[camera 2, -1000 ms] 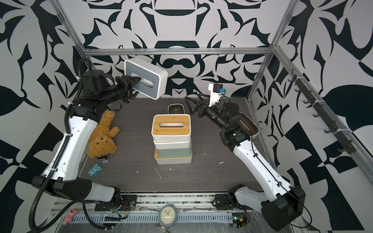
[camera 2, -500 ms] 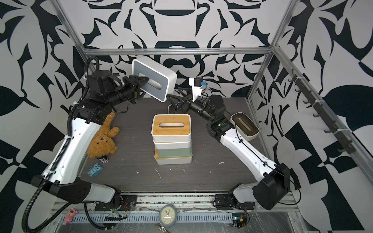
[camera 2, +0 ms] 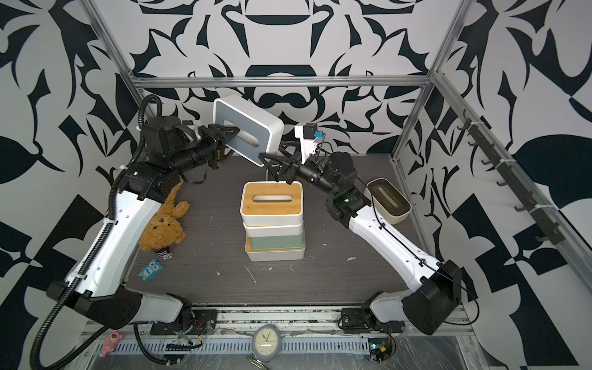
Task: Stack the tissue boxes
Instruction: Pick up the tissue box from the center of the board.
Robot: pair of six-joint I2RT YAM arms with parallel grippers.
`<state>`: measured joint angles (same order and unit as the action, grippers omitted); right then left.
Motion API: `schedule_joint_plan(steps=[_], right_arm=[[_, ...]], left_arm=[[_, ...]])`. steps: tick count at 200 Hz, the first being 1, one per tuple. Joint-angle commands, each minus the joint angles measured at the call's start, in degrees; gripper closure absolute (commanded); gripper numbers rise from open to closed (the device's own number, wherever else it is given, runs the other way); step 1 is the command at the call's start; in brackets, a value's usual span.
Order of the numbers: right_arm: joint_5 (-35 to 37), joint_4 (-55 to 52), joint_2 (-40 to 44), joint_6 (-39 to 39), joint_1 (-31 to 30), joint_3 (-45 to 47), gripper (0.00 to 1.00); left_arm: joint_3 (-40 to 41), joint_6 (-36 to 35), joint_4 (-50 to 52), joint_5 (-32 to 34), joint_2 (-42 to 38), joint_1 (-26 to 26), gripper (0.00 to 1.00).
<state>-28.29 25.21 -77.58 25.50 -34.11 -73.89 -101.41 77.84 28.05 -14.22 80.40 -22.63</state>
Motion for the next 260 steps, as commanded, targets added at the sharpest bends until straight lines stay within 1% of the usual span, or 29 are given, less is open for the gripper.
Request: schedule_joint_plan(steps=[1, 32, 80, 102, 120, 151, 173, 206, 232, 260], right_arm=[[0.2, 2.3, 0.2, -0.4, -0.2, -2.6, 0.19], [0.1, 2.5, -1.7, 0.0, -0.3, -4.4, 0.27], [-0.2, 4.4, -3.2, 0.9, -0.7, -4.7, 0.38], [-0.4, 4.5, -3.4, 0.8, -0.8, -4.6, 0.44], [-0.3, 4.6, -2.9, 0.0, -0.8, -4.2, 0.51], [0.7, 4.3, -1.6, -2.1, -0.9, -3.4, 0.62], [1.8, 3.7, -0.5, -4.0, -0.8, -3.3, 0.67], [3.2, 3.0, -0.2, -5.4, -0.8, -3.7, 0.72], [4.0, 3.7, -0.6, -5.3, -0.9, -4.0, 0.74], [6.8, 4.0, -1.0, -4.9, -0.8, -4.5, 0.78]], left_arm=[[0.5, 0.7, -4.4, 0.1, -1.1, 0.0, 0.59], [0.3, 0.7, -4.0, -0.1, -1.3, 0.0, 0.59], [0.3, 0.4, -3.6, 0.0, -0.7, 0.0, 0.59], [0.4, 0.5, -3.7, -0.3, -0.5, 0.0, 0.59], [1.0, 0.4, -4.1, -0.3, -0.3, 0.0, 0.58], [2.5, 0.4, -5.6, -0.9, -0.2, 0.2, 0.52], [3.6, 0.4, -6.9, -1.4, -0.4, 0.2, 0.44], [4.3, -0.6, -7.6, -1.6, -1.2, 0.4, 0.35], [4.3, -1.8, -7.5, -1.5, -1.8, 0.5, 0.29], [4.8, -3.9, -7.3, -1.7, -2.8, 0.5, 0.18]])
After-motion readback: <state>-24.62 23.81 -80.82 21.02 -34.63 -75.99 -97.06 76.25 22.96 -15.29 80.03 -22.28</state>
